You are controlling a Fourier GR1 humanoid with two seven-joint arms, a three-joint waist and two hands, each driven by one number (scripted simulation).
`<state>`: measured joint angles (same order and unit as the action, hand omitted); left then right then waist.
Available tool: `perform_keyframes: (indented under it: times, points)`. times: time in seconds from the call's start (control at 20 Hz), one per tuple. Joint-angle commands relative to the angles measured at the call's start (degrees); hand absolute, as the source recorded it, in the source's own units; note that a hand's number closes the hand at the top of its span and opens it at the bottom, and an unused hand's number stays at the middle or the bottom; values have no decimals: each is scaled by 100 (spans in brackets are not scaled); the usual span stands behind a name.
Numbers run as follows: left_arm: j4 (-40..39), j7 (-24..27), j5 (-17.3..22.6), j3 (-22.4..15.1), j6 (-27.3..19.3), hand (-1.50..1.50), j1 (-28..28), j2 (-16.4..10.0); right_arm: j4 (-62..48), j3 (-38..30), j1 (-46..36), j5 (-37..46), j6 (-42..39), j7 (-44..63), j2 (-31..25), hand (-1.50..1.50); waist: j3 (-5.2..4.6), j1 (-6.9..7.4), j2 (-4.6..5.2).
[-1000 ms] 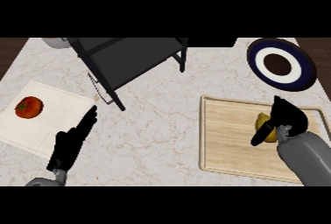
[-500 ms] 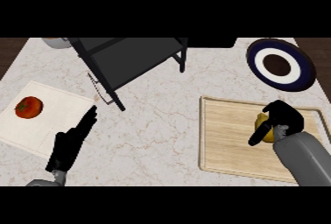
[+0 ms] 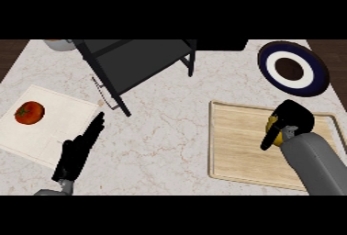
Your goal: Pick the lemon from the tray and place it in the tiered shelf
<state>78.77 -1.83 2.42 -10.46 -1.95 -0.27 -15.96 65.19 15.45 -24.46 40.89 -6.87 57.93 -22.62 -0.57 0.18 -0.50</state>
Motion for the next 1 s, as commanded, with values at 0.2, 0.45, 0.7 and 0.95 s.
perform_keyframes:
  times: [0.2,0.45,0.7,0.95]
  points:
    - [169,-68,-95,87,64,0,150,144,777,-30,141,847,12,799,106,150,55,-12,38]
    - [146,-33,-86,51,240,0,-80,-23,1163,1097,-553,231,-578,-1936,457,150,65,282,71]
    - [-250,321,-68,197,242,0,31,18,1945,1098,-974,-30,-793,-2911,287,150,51,8,40]
    - [-131,-75,-134,167,196,0,-154,107,2554,386,-1498,-187,-948,-2962,35,150,56,-40,31]
